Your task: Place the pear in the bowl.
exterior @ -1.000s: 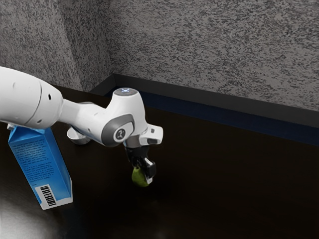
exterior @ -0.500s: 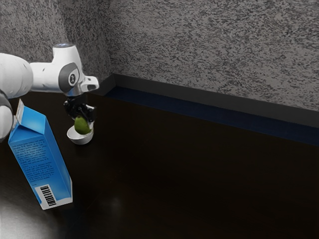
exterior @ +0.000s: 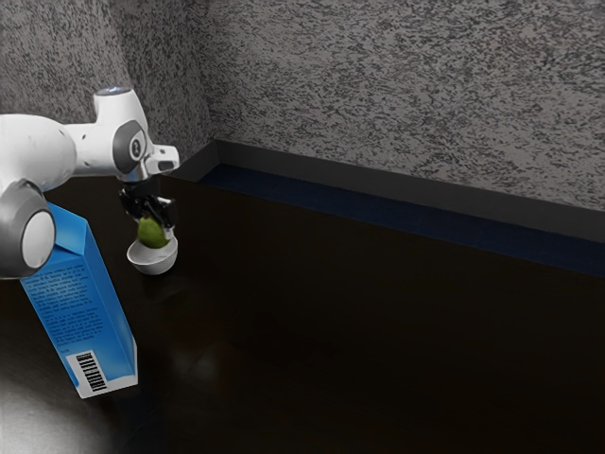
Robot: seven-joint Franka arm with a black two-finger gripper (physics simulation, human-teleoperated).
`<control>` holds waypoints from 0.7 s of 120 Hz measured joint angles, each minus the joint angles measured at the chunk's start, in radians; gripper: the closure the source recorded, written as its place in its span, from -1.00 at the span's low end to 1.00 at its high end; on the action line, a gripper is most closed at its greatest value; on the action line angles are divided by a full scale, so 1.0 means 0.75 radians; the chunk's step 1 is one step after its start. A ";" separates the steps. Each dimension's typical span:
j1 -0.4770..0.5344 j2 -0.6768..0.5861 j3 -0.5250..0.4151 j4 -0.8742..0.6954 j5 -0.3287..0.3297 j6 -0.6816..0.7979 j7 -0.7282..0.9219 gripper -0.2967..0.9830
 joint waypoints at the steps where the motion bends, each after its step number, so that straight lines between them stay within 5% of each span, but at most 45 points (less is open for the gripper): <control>1: 0.000 0.001 0.000 0.001 -0.001 0.000 0.003 -0.27; 45: 0.000 -0.056 -0.001 0.017 -0.010 -0.038 0.119 -0.49; 71: -0.104 -0.599 -0.088 -0.178 0.038 -0.328 0.059 -0.52; 84: -0.317 -0.882 -0.222 -0.217 0.110 -0.461 -0.044 -0.53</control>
